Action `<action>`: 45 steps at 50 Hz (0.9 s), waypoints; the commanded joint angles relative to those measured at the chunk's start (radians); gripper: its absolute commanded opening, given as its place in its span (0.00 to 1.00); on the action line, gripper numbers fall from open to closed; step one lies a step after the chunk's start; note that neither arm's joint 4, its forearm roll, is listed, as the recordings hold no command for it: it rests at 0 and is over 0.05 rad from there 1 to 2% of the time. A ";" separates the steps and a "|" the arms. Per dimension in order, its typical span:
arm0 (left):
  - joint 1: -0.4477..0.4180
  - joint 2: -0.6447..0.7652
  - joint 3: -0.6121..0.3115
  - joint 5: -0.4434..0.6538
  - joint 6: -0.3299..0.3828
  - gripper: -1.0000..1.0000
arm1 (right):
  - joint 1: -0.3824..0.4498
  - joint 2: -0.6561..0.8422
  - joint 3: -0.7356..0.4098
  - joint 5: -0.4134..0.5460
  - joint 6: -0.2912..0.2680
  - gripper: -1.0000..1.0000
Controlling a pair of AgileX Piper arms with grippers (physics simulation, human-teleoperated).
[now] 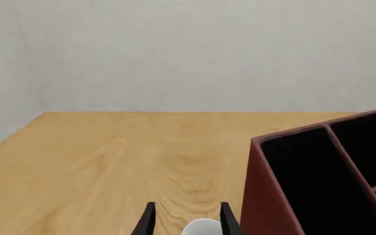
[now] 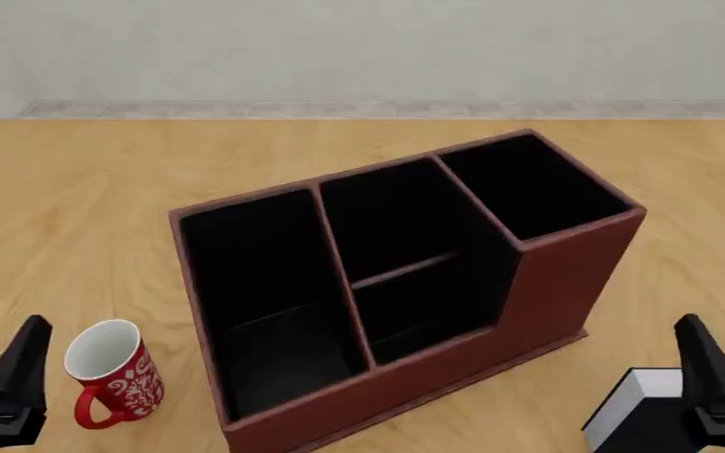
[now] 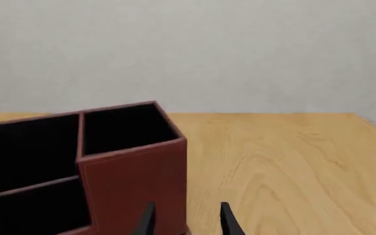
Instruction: Pick up the book and place it in the right compartment of the caddy.
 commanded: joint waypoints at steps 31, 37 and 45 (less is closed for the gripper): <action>0.001 0.082 -0.010 -0.074 -0.002 1.00 | 0.071 0.055 -0.446 0.520 -0.278 1.00; 0.001 0.090 -0.007 -0.082 -0.001 1.00 | 0.065 0.094 -0.520 0.582 -0.327 1.00; 0.086 0.124 -0.007 -0.094 0.011 1.00 | 0.057 0.142 -0.640 0.672 -0.417 1.00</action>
